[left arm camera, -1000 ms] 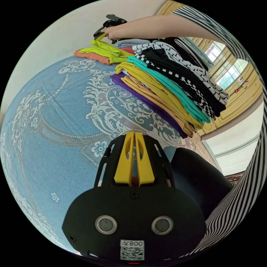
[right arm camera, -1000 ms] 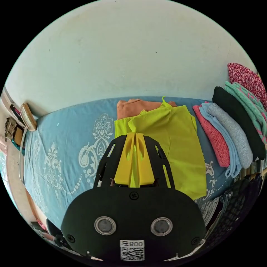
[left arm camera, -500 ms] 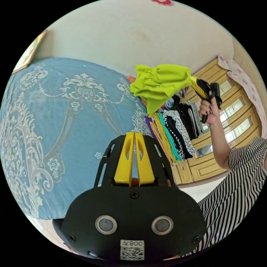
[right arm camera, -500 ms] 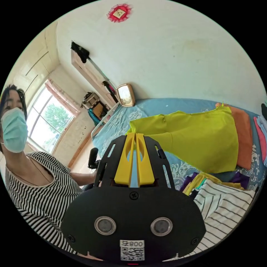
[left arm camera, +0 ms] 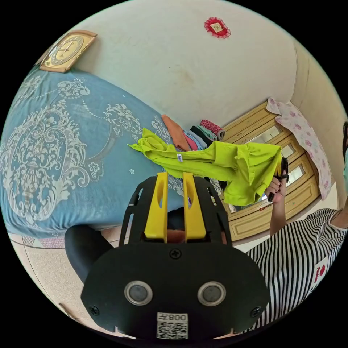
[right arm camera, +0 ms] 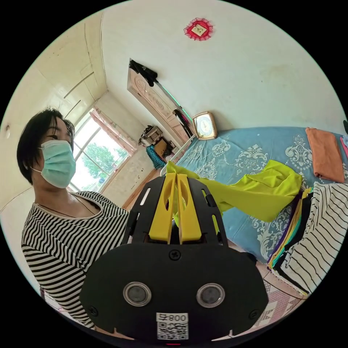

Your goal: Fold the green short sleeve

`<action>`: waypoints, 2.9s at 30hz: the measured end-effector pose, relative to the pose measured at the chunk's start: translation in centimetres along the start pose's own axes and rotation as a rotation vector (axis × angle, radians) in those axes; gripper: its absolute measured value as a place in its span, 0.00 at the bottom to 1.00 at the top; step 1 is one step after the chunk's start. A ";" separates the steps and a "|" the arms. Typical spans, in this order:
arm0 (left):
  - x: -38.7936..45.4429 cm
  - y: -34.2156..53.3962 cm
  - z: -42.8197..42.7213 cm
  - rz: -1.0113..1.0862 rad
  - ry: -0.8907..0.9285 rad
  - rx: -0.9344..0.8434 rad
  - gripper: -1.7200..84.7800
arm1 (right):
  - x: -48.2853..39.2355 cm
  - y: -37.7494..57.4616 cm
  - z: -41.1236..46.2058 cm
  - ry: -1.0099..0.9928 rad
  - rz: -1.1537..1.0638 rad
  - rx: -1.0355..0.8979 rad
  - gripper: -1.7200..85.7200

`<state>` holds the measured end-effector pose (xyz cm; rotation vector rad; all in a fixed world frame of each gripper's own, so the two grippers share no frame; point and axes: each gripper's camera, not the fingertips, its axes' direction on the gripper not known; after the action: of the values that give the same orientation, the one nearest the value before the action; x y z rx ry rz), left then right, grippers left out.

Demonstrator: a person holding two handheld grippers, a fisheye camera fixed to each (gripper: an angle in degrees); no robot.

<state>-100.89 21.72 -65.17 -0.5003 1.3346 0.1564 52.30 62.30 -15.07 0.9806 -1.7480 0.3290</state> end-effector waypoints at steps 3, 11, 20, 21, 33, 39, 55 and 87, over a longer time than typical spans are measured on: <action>2.9 0.1 1.7 -0.018 0.003 -0.024 0.10 | -4.8 1.7 -2.2 0.009 -0.031 0.032 0.02; 6.7 -6.1 10.1 -0.179 0.102 -0.126 0.12 | -12.6 5.9 -5.5 0.097 -0.023 0.043 0.02; 15.5 -13.9 21.3 -0.238 0.092 -0.307 0.13 | -15.8 9.1 -8.4 0.129 0.058 0.105 0.02; 16.3 -14.3 22.1 -0.231 0.075 -0.330 0.12 | -16.2 9.3 -8.8 0.137 0.064 0.106 0.02; 32.6 -16.2 16.9 -0.181 0.293 -0.136 0.03 | -19.1 11.2 -13.9 0.149 0.088 0.216 0.02; 42.7 -13.8 0.7 -0.068 0.357 0.179 0.03 | -21.8 11.5 -17.0 0.131 -0.006 0.290 0.02; 76.5 -1.3 -20.9 0.428 0.258 0.684 0.03 | -30.4 12.8 -24.9 0.031 -0.329 0.445 0.02; 60.2 -45.1 8.9 0.238 -0.430 0.267 0.04 | 29.7 -20.9 -7.9 0.253 0.053 0.048 0.02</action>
<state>-60.93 -24.75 -109.71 -0.0710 0.9687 0.2624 69.90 40.73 9.62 0.8868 -1.5427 0.5094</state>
